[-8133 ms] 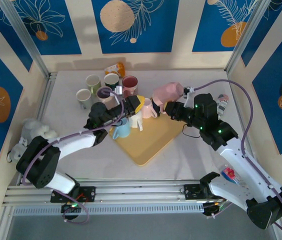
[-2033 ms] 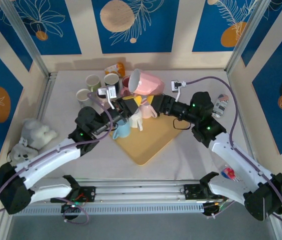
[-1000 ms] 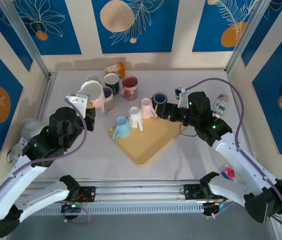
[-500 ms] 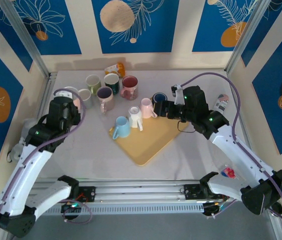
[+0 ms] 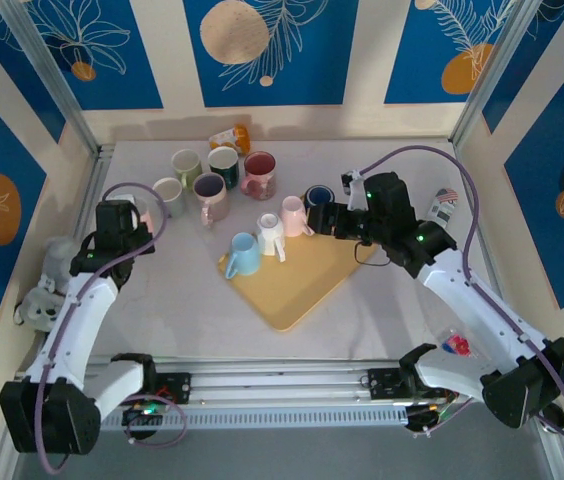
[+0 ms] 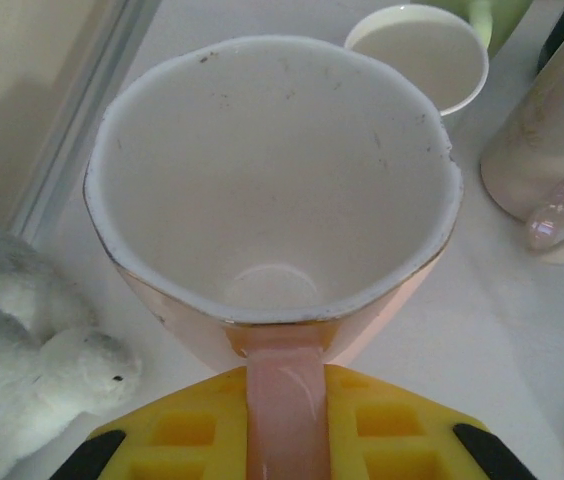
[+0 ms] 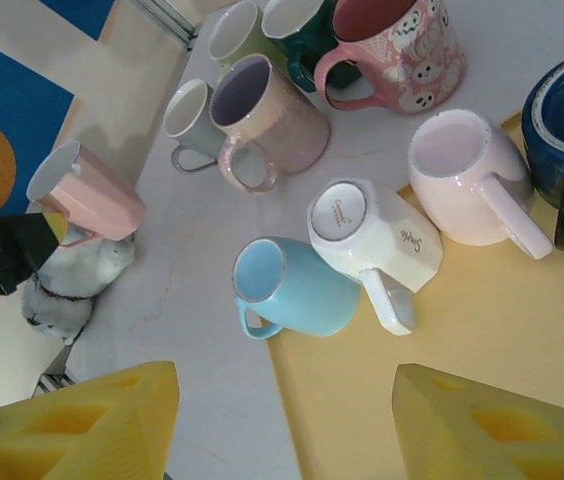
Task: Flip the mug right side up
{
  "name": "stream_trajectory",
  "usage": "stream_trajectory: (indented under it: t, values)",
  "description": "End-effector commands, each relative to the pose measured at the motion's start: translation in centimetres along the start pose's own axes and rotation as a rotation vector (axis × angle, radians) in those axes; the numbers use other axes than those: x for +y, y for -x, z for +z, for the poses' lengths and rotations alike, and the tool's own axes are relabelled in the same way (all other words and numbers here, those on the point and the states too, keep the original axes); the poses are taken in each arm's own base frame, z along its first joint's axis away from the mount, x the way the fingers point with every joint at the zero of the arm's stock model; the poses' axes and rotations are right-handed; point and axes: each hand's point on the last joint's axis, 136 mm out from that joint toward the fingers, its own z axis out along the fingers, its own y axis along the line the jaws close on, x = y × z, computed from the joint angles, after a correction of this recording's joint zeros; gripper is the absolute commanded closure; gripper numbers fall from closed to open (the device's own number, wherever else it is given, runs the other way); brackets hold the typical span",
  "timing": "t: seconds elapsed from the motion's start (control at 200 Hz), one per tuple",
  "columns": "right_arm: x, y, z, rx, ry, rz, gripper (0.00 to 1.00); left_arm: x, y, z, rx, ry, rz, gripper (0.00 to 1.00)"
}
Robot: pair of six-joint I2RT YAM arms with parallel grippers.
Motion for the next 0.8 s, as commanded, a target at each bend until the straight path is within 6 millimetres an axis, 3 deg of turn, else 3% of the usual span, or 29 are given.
stream_trajectory:
  t: [0.0, 0.375, 0.795]
  values:
    - [0.6, -0.4, 0.2, 0.045, 0.011, -0.023, 0.41, -0.5, 5.6, -0.2, -0.226, -0.087, -0.008, 1.0]
    - [1.8, -1.5, 1.4, 0.136, 0.078, -0.044, 0.41, 1.9, 5.0, 4.9, -0.241, -0.159, -0.121, 1.0]
    - [1.8, -1.7, 2.2, 0.159, 0.078, -0.034, 0.41, 2.1, 3.7, 8.7, -0.262, -0.129, -0.013, 1.0]
